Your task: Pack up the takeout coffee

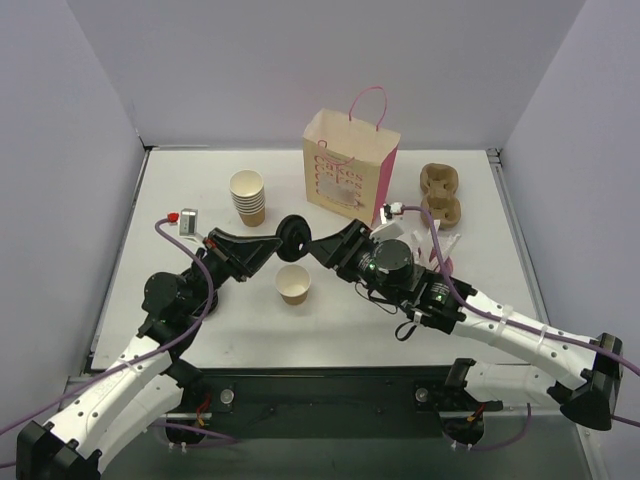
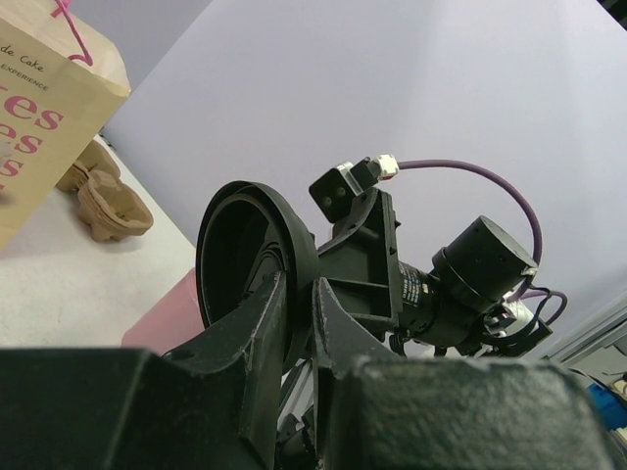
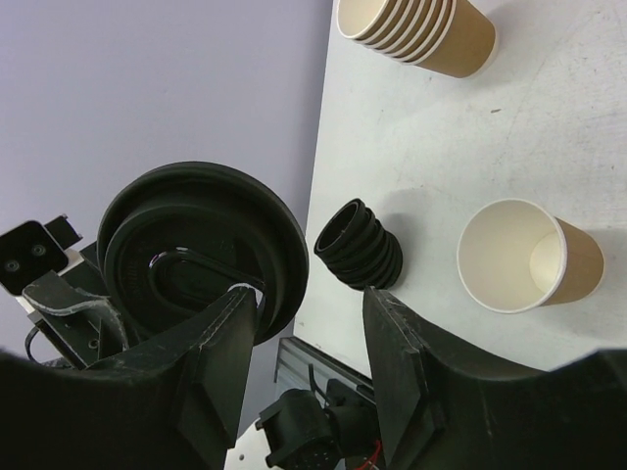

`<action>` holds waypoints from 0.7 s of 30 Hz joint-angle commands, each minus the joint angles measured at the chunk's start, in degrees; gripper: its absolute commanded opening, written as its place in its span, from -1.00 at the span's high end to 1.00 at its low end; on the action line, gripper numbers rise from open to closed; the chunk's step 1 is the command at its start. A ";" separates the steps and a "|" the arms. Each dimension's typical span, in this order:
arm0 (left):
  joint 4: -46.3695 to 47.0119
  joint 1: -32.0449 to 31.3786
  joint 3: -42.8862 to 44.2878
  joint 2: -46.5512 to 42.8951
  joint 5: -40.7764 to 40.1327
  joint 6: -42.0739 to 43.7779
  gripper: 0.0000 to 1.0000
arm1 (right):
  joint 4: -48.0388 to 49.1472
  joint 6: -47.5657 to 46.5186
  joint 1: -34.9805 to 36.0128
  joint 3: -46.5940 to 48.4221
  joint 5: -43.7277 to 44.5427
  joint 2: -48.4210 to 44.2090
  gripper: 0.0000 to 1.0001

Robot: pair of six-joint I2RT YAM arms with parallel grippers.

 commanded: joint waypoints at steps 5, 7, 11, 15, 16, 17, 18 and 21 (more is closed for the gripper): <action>3.65 -0.11 -0.90 0.53 1.56 -0.44 1.00 | 6.03 1.11 0.78 3.65 -0.30 3.36 0.25; 3.83 -0.11 -1.61 0.35 1.47 -0.79 1.00 | 6.12 1.19 0.87 3.47 -0.30 3.62 0.43; 4.27 -0.11 -3.27 -0.52 1.56 -1.14 1.00 | 6.12 1.20 0.87 3.21 -0.30 4.06 0.66; 4.18 -0.11 -5.82 -2.19 0.33 -1.67 1.00 | 6.12 0.84 0.87 3.12 -0.74 4.42 1.00; 3.84 -0.11 -6.09 -2.55 0.15 -1.67 1.00 | 6.12 0.84 0.87 3.03 -0.91 4.33 1.00; 3.66 -0.11 -6.35 -3.16 -0.29 -1.58 1.00 | 6.12 0.50 0.87 3.03 -0.91 4.33 1.00; 3.66 -0.11 -6.88 -3.34 -0.29 -1.67 1.00 | 5.86 0.15 0.87 3.03 -0.82 4.15 1.00; 3.13 -0.11 -7.76 -4.39 -0.99 -1.32 0.80 | 3.23 -1.69 0.87 3.64 -0.48 3.98 1.00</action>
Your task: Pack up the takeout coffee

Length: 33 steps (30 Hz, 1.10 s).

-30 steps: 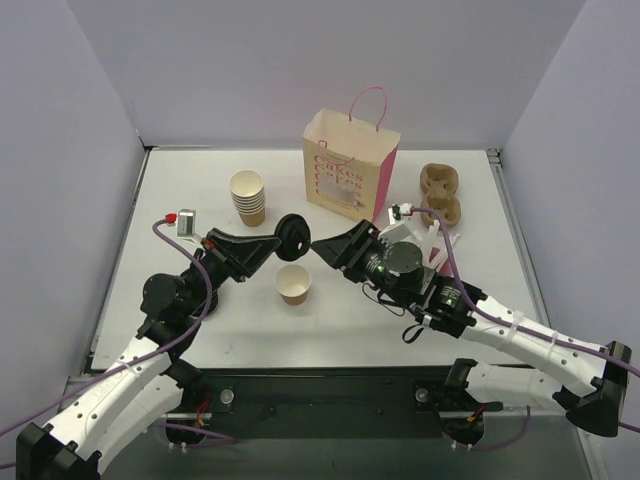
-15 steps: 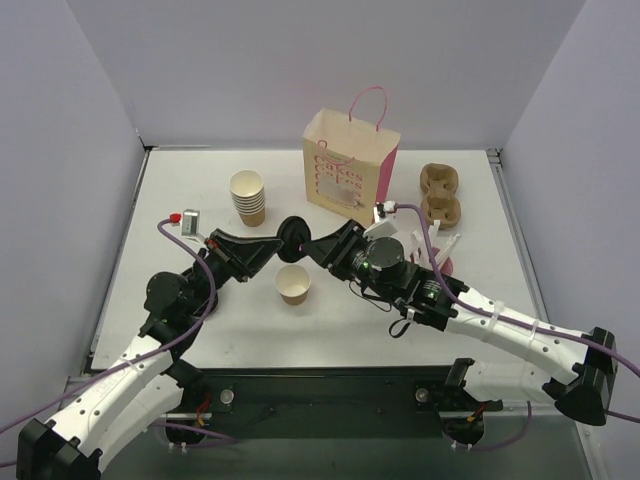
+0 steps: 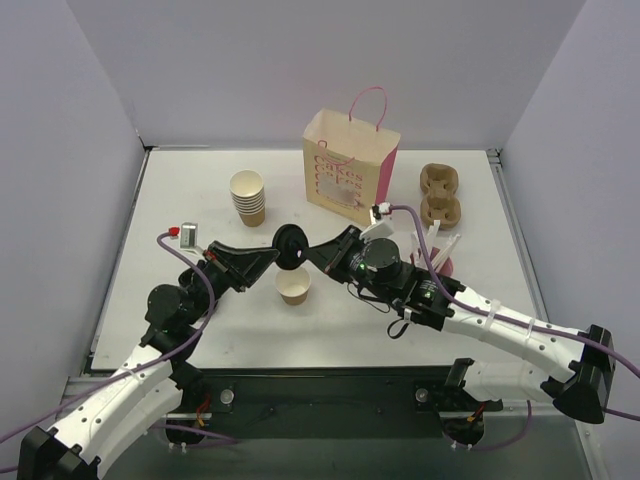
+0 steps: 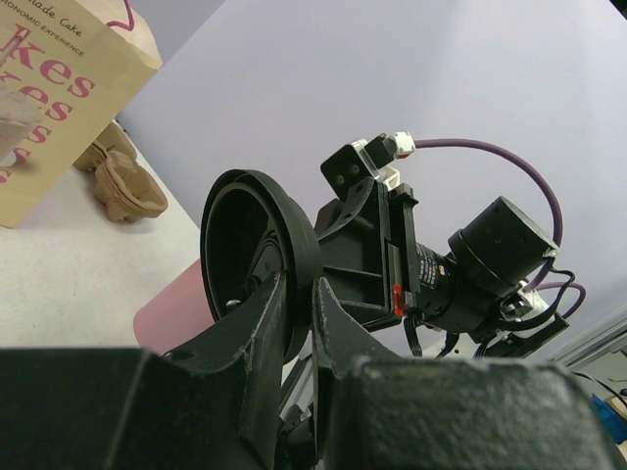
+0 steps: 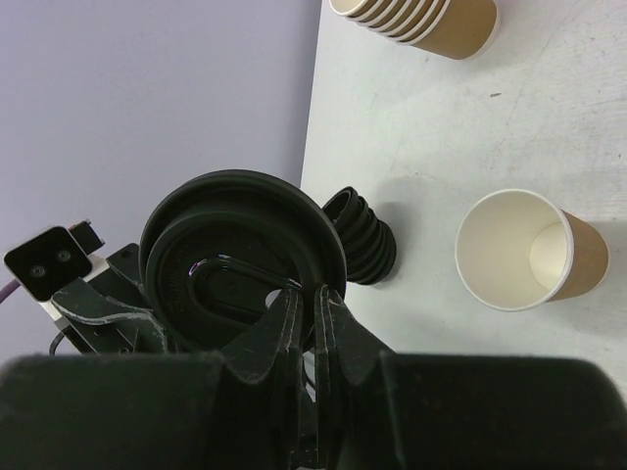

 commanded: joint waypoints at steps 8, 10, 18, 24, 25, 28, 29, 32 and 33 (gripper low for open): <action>-12.21 -0.04 1.20 -5.48 -2.54 6.17 -0.19 | -13.77 -10.55 0.43 8.60 4.52 0.15 1.00; -16.44 -0.04 3.05 -6.19 -3.32 8.63 -0.39 | -18.23 -13.53 0.26 10.10 4.71 0.59 1.00; -46.50 -0.04 15.61 -8.39 -16.06 23.84 -0.72 | -34.33 -22.68 -1.50 22.65 1.99 10.16 1.00; -56.70 -0.04 19.75 -7.95 -24.42 31.67 -0.72 | -41.90 -27.69 -2.03 30.93 -0.92 21.32 1.00; -58.45 -0.04 19.84 -8.21 -25.21 32.37 -0.72 | -42.43 -28.22 -2.11 32.51 -1.09 22.64 1.00; -60.05 -0.04 18.62 -9.79 -27.76 34.83 -0.72 | -44.01 -29.63 -2.29 35.59 -1.80 27.91 1.00; -60.40 -0.04 18.35 -10.32 -28.37 33.88 -0.72 | -44.19 -29.89 -2.29 36.03 -2.06 30.02 1.00; -57.95 -0.04 16.77 -12.34 -26.97 34.31 -0.72 | -45.16 -30.51 -2.38 37.79 -2.50 33.71 1.00; -57.86 -0.04 16.59 -12.69 -27.49 34.05 -0.72 | -45.42 -30.68 -2.38 38.15 -2.67 34.51 1.00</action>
